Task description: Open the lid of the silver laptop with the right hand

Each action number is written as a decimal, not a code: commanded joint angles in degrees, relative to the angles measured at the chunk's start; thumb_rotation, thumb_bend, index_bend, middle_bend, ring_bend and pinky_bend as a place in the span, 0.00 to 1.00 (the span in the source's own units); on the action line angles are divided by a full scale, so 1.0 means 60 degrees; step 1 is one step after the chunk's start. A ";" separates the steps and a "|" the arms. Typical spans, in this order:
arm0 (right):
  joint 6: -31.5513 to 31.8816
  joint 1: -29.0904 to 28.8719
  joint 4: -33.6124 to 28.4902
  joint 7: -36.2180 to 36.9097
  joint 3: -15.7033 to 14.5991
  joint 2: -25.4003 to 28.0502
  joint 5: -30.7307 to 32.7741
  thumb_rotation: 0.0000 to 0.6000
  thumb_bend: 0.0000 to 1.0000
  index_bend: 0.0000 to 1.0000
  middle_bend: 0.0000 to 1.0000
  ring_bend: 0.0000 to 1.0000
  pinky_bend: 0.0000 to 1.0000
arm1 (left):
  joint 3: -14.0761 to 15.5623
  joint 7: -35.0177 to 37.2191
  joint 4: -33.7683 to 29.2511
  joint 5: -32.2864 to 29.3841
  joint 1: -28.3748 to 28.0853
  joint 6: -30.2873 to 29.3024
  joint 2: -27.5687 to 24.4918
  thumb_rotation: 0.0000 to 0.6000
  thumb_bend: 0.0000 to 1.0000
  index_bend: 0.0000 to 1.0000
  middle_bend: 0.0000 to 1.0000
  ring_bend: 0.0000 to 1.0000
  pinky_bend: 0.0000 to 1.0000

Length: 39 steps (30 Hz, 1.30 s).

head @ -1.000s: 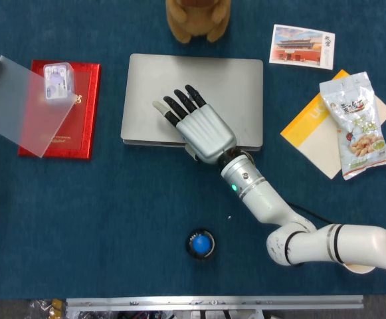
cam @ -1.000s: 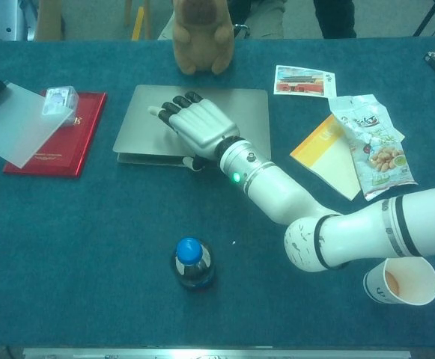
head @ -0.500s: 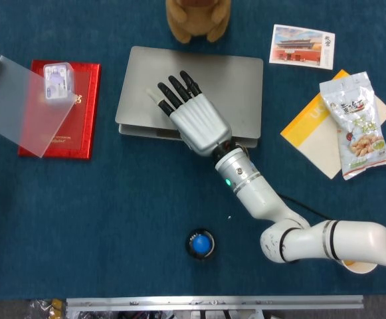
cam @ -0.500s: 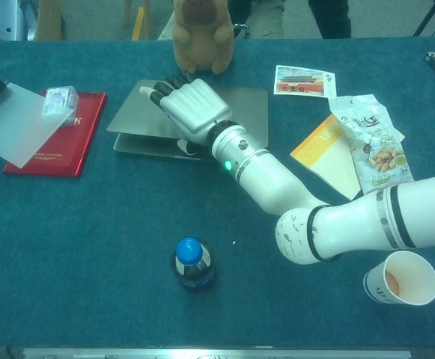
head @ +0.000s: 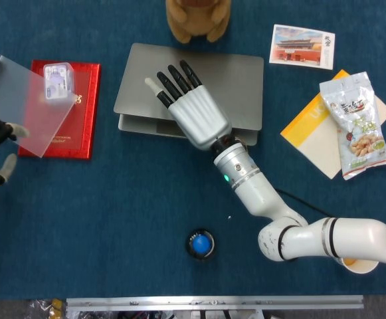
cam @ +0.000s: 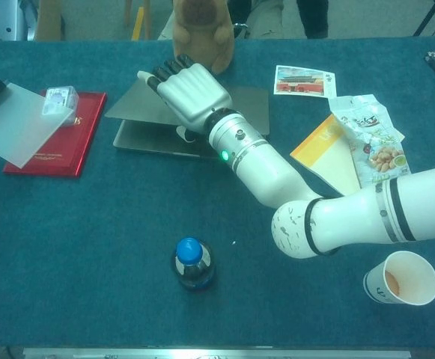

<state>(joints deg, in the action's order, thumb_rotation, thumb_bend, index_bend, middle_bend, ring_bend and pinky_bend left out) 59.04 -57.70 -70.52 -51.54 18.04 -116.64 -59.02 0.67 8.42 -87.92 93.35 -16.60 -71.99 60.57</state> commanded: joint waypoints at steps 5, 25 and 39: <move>0.0162 -0.0056 -0.0105 -0.0186 -0.0003 0.0074 0.0043 1.00 0.29 0.04 0.10 0.00 0.00 | 0.0194 0.0523 0.0343 0.0477 -0.0592 0.0600 0.0288 1.00 0.44 0.32 0.32 0.28 0.27; 0.0528 -0.0224 -0.0296 -0.0448 0.0115 0.0248 0.0060 1.00 0.29 0.04 0.10 0.00 0.00 | 0.0736 0.0582 0.0302 0.1076 -0.2339 0.2864 0.0864 0.82 0.44 0.13 0.09 0.08 0.13; 0.0647 -0.0286 -0.0458 -0.0576 0.0103 0.0375 0.0147 1.00 0.29 0.04 0.10 0.00 0.00 | 0.0638 0.0327 0.0494 0.0852 -0.3199 0.3631 0.1582 0.81 0.44 0.13 0.07 0.07 0.11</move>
<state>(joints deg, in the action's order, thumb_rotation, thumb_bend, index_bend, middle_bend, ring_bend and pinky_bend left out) 62.92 -59.41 -73.26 -55.00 18.66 -114.40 -58.15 4.70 10.59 -85.13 98.73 -35.41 -50.58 69.73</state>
